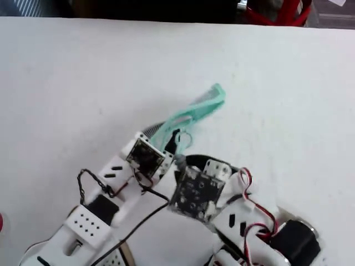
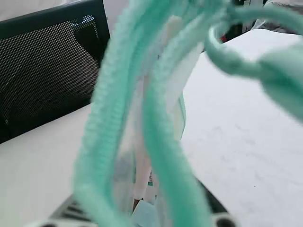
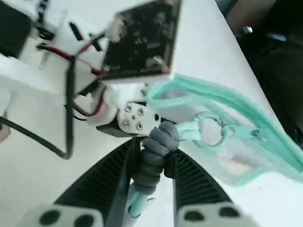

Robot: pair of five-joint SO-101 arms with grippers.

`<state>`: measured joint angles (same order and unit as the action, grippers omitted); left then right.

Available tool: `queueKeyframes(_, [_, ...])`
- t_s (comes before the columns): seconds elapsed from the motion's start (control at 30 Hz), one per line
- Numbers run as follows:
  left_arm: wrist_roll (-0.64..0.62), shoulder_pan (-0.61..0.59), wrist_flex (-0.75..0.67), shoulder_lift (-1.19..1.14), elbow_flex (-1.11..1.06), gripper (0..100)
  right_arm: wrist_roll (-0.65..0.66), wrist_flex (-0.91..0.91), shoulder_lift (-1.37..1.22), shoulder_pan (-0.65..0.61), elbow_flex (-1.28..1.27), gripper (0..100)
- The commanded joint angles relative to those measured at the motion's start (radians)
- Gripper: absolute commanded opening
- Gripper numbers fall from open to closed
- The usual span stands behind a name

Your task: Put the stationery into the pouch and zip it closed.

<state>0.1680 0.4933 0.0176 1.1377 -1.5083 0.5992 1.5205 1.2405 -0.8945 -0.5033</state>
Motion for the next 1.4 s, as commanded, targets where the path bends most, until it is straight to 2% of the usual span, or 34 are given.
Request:
queueKeyframes(0.0, [0.003,-0.027,-0.011,0.007,0.06,2,-0.003,-0.048,0.007,0.159,0.055,1.7])
queueKeyframes(0.03, [0.003,-0.027,0.003,0.007,0.063,2,0.02,-0.019,-0.002,0.148,0.043,1.7])
queueKeyframes(0.1, [0.003,-0.027,0.029,0.007,0.075,2,0.127,0.09,-0.027,-0.007,0.015,1.8])
queueKeyframes(0.13, [0.003,-0.027,0.044,0.007,0.083,2,0.138,0.074,-0.03,-0.01,0.014,1.8])
queueKeyframes(0.17, [0.003,-0.027,0.058,0.007,0.094,2,0.109,0.013,-0.024,0.07,0.025,1.8])
queueKeyframes(0.23, [0.003,-0.027,0.08,0.007,0.104,2,-0.031,-0.147,-0.015,0.282,0.023,1.7])
queueKeyframes(0.27, [0.003,-0.027,0.086,0.007,0.104,2,-0.061,-0.127,-0.015,0.269,0.012,1.7])
queueKeyframes(0.33, [0.003,-0.027,0.086,0.007,0.104,2,0.057,0.008,-0.012,-0.012,-0.014,1.8])
queueKeyframes(0.37, [0.003,-0.027,0.086,0.007,0.104,2,0.074,0.025,-0.004,-0.102,-0.017,1.8])
queueKeyframes(0.4, [0.003,-0.027,0.086,0.007,0.106,2,0.046,-0.008,0.002,-0.062,-0.009,1.8])
queueKeyframes(0.47, [0.003,-0.025,0.086,0.007,0.106,2,-0.058,-0.131,0.013,0.145,0.009,1.7])
queueKeyframes(0.5, [0.003,-0.025,0.086,0.007,0.106,2,-0.086,-0.134,0.008,0.171,0.003,1.7])
queueKeyframes(0.53, [0.003,-0.025,0.086,0.007,0.104,2,-0.035,-0.082,-0.004,0.096,-0.011,1.7])
queueKeyframes(0.6, [0.003,-0.024,0.086,0.007,0.104,2,0.091,0.053,-0.035,-0.162,-0.031,1.8])
queueKeyframes(0.63, [0.003,-0.022,0.086,0.007,0.104,2,0.084,0.051,-0.044,-0.183,-0.031,1.8])
queueKeyframes(0.67, [0.003,-0.022,0.086,0.007,0.106,2,0.057,-0.001,-0.042,-0.125,-0.014,1.8])
queueKeyframes(0.77, [0.003,-0.022,0.086,0.007,0.104,2,-0.133,-0.217,-0.022,0.229,0.017,1.7])
queueKeyframes(0.8, [0.003,-0.024,0.086,0.007,0.104,2,-0.166,-0.22,-0.019,0.249,0.017,1.7])
queueKeyframes(0.83, [0.003,-0.024,0.086,0.007,0.104,2,-0.117,-0.179,-0.019,0.183,0.017,1.7])
queueKeyframes(0.93, [0.006,-0.022,0.086,0.007,0.106,2,0.153,0.091,-0.036,-0.18,0.003,1.8])
queueKeyframes(0.97, [0.006,-0.024,0.086,0.007,0.106,2,0.204,0.148,-0.047,-0.249,0.005,1.8])
queueKeyframes(1.0, [0.006,-0.024,0.086,0.007,0.106,2,0.206,0.17,-0.056,-0.262,0.014,1.8])
queueKeyframes(1.13, [0.005,-0.024,0.086,0.007,0.106,2,0.201,0.11,-0.071,-0.189,0.078,1.8])
queueKeyframes(1.27, [0.005,-0.025,0.086,0.007,0.106,2,-0.109,-0.16,-0.062,0.036,0.089,1.8])
queueKeyframes(1.3, [0.005,-0.025,0.086,0.007,0.106,2,-0.143,-0.183,-0.062,0.079,0.087,1.7])
queueKeyframes(1.37, [0.005,-0.027,0.086,0.007,0.106,2,-0.094,-0.151,-0.071,0.044,0.087,1.7])
